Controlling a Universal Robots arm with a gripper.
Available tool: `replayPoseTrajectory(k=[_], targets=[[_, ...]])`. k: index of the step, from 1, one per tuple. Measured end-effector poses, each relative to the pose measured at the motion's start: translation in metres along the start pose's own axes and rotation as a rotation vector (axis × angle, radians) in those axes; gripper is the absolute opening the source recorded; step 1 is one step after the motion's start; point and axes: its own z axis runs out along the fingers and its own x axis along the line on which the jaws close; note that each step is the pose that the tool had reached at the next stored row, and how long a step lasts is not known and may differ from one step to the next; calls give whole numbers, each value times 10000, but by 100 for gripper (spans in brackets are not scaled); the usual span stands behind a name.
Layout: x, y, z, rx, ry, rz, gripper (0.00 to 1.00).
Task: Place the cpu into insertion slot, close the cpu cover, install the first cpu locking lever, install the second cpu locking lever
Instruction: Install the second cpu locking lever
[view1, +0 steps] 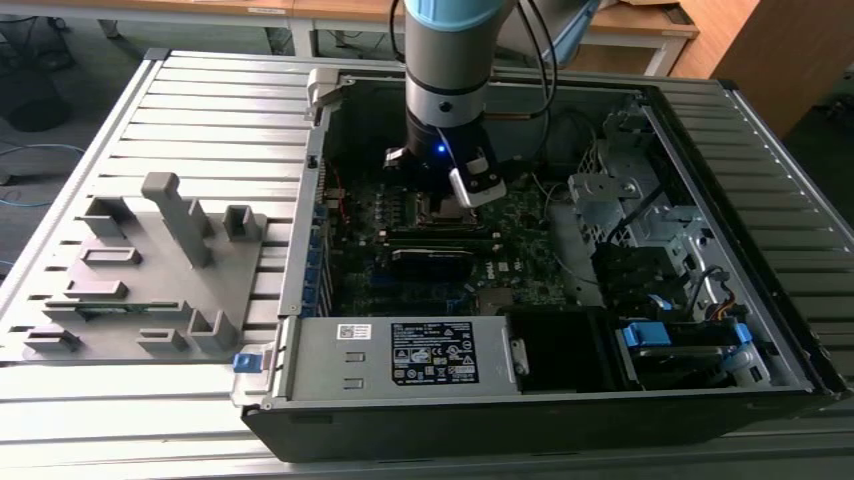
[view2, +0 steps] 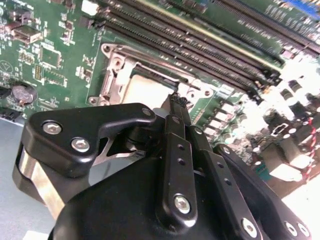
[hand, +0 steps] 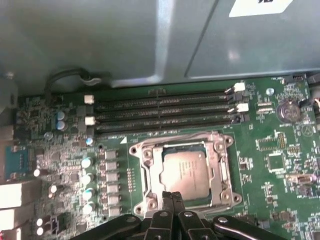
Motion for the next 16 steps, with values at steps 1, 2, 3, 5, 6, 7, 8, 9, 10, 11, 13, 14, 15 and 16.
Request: replayPoseTrajectory(k=[1, 2, 3, 5, 6, 7, 8, 9, 10, 11, 13, 14, 15, 16], targets=[[-5, 18, 3, 20, -1, -1, 11], [-12, 35, 6, 53, -4, -3, 11], [-20, 51, 10, 101, -10, -6, 11], [-32, 79, 16, 210, -19, -10, 11], [-40, 91, 18, 265, -23, -14, 11], [-47, 102, 20, 312, -26, -15, 11], [-57, 113, 23, 354, -29, -17, 11], [-70, 125, 25, 384, -30, -19, 11], [-83, 136, 29, 405, -31, -19, 11], [-98, 145, 31, 421, -30, -19, 11], [-126, 162, 36, 440, -28, -19, 11], [-137, 169, 39, 443, -29, -20, 11], [-146, 175, 41, 448, -29, -20, 11], [-156, 182, 43, 452, -30, -20, 11]])
